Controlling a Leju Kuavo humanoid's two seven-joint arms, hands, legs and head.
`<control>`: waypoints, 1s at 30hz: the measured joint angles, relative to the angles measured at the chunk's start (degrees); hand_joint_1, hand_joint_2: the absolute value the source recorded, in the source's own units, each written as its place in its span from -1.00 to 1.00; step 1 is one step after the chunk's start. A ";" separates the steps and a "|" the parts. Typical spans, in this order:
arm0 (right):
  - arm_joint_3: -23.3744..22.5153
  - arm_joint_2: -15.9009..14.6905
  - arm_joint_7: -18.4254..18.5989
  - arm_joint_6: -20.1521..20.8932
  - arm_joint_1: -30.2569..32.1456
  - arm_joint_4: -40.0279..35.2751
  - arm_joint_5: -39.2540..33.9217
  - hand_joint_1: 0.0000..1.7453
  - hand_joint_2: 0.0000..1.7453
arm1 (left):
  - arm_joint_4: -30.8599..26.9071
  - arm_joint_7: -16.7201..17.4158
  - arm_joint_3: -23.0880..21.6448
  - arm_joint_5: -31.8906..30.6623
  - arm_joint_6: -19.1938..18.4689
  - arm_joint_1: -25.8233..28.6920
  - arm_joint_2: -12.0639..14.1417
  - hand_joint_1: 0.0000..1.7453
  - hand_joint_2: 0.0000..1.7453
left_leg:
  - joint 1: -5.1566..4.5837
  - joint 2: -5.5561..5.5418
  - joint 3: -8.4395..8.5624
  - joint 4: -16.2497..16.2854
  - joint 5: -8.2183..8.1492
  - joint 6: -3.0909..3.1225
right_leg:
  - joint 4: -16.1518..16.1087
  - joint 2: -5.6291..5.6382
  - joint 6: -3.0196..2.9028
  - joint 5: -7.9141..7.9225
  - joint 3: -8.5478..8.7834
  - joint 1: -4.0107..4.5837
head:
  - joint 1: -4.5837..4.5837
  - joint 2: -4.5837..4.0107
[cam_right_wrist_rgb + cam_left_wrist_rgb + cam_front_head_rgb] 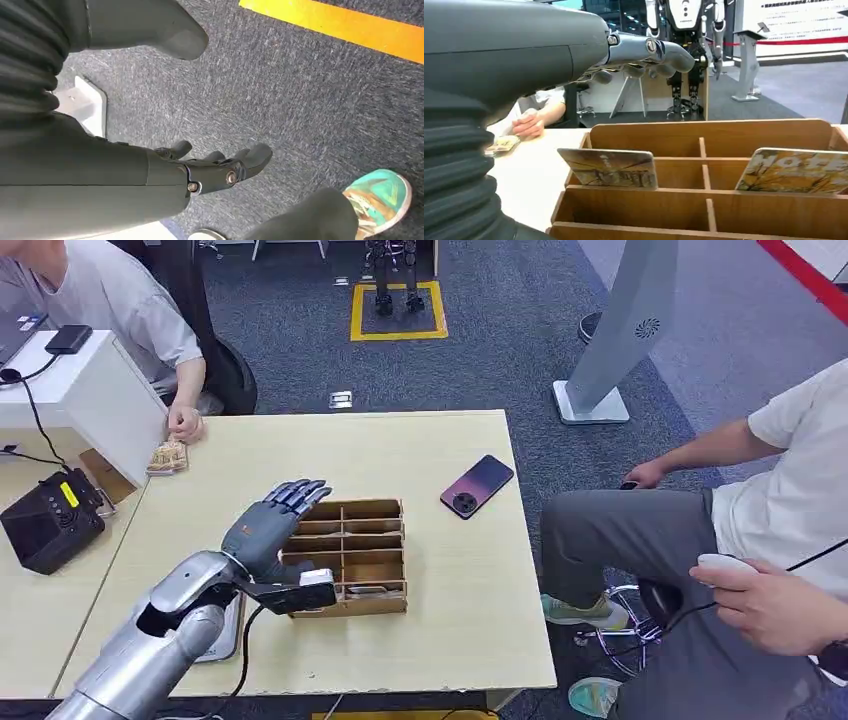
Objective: Pass the card to the sensor for recognition and then transmit it.
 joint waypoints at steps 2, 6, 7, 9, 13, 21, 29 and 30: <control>0.24 0.00 -0.15 -0.07 -0.03 0.00 0.00 -1.00 1.00 | 0.13 0.00 0.00 -0.02 -0.15 -0.02 0.17 -1.00 1.00 | 0.00 0.00 0.00 0.00 0.00 0.00 | 0.00 0.00 0.00 0.00 0.00 0.00 | 0.00 0.00; 0.59 0.00 -0.46 -0.17 -0.03 0.00 -0.11 -1.00 1.00 | 0.44 0.00 0.00 -0.04 -0.46 -0.18 0.39 -1.00 1.00 | 0.00 0.00 0.00 0.00 0.00 0.00 | 0.00 0.00 0.00 0.00 0.00 0.00 | 0.00 0.00; 0.63 0.00 -0.46 -0.17 -0.03 0.00 -0.17 -1.00 1.00 | 0.55 0.02 0.00 -0.04 -0.48 -0.21 0.42 -1.00 1.00 | 0.00 0.00 0.00 0.00 0.00 0.00 | 0.00 0.00 0.00 0.00 0.00 0.00 | 0.00 0.00; 0.76 0.00 -0.48 -0.24 -0.03 0.00 -0.24 -1.00 1.00 | 0.59 0.02 0.00 -0.04 -0.48 -0.21 0.44 -1.00 1.00 | 0.00 0.00 0.00 0.00 0.00 0.00 | 0.00 0.00 0.00 0.00 0.00 0.00 | 0.00 0.00; 0.83 0.02 -0.48 -0.26 -0.04 0.00 -0.28 -1.00 1.00 | 0.81 0.02 0.00 -0.04 -0.50 -0.27 0.44 -1.00 1.00 | 0.00 0.00 0.00 0.00 0.00 0.00 | 0.00 0.00 0.00 0.00 0.00 0.00 | 0.00 0.00; 0.90 0.02 -0.46 -0.24 -0.04 0.00 -0.33 -1.00 1.00 | 0.94 0.02 0.00 -0.04 -0.66 -0.27 0.44 -1.00 1.00 | 0.00 0.00 0.00 0.00 0.00 0.00 | 0.00 0.00 0.00 0.00 0.00 0.00 | 0.00 0.00; 1.20 0.02 -0.50 -0.35 -0.04 0.00 -0.68 -1.00 1.00 | 0.98 -0.33 0.00 0.40 -1.16 -0.48 0.74 1.00 1.00 | 0.00 0.00 0.00 0.00 0.00 0.00 | 0.00 0.00 0.00 0.00 0.01 0.00 | 0.00 0.00; 1.22 0.02 -0.52 -0.35 -0.05 0.00 -0.70 -1.00 1.00 | 0.98 -0.35 0.00 0.41 -1.09 -0.63 0.76 1.00 1.00 | 0.00 -0.01 0.00 0.00 0.00 0.00 | 0.00 -0.01 0.00 0.00 0.01 0.00 | 0.00 0.00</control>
